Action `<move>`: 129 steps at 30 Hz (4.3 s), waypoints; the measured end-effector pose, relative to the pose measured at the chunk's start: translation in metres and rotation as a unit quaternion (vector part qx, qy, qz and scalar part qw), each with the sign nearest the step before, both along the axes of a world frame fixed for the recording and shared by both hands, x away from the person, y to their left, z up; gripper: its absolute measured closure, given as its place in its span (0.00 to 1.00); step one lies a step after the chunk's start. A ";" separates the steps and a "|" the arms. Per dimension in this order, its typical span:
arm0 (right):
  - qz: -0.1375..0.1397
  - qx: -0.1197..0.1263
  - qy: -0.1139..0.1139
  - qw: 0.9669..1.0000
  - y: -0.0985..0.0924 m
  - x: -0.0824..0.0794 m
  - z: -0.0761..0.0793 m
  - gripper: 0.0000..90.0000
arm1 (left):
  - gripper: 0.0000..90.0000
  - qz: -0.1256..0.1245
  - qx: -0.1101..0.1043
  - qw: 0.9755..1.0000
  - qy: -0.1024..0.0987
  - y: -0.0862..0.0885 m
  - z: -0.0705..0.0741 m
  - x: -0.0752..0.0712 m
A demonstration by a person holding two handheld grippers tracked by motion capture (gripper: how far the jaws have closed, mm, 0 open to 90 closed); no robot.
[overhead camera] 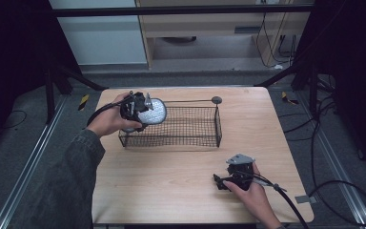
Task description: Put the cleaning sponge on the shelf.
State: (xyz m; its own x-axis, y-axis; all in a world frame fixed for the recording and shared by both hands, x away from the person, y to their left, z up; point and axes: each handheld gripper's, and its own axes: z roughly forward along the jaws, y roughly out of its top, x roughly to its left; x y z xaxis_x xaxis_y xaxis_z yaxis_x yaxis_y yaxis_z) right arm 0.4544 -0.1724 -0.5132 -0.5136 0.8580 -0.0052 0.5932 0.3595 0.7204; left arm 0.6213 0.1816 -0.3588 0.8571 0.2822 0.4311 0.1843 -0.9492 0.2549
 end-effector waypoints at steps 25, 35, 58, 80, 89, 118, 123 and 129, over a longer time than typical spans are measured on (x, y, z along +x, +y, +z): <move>0.000 -0.001 -0.001 1.000 0.000 0.000 0.000 0.01 | 0.12 -0.006 -0.005 1.000 0.006 -0.015 -0.011 0.008; -0.001 0.000 0.000 1.000 0.000 0.000 0.000 0.01 | 0.05 0.013 -0.024 0.999 0.022 -0.013 -0.013 0.012; -0.001 0.000 0.000 1.000 0.000 0.000 0.000 0.01 | 0.06 0.002 -0.065 0.998 0.014 -0.017 0.002 0.000; -0.002 -0.001 -0.001 1.000 0.000 0.000 0.000 0.01 | 0.05 0.012 -0.107 0.994 0.004 -0.019 0.014 -0.047; -0.003 -0.001 -0.001 1.000 0.000 -0.001 0.000 0.01 | 0.05 0.025 -0.126 0.992 0.000 -0.023 0.015 -0.065; -0.001 -0.001 -0.002 1.000 0.000 -0.001 0.000 0.01 | 0.05 0.066 -0.172 0.983 0.003 -0.024 -0.024 -0.127; 0.000 -0.001 -0.002 1.000 0.000 -0.001 0.000 0.01 | 0.05 0.072 -0.184 0.980 0.008 -0.021 -0.036 -0.135; 0.000 -0.001 -0.002 1.000 0.000 -0.001 0.000 0.01 | 0.05 0.083 -0.200 0.976 0.023 -0.016 -0.054 -0.141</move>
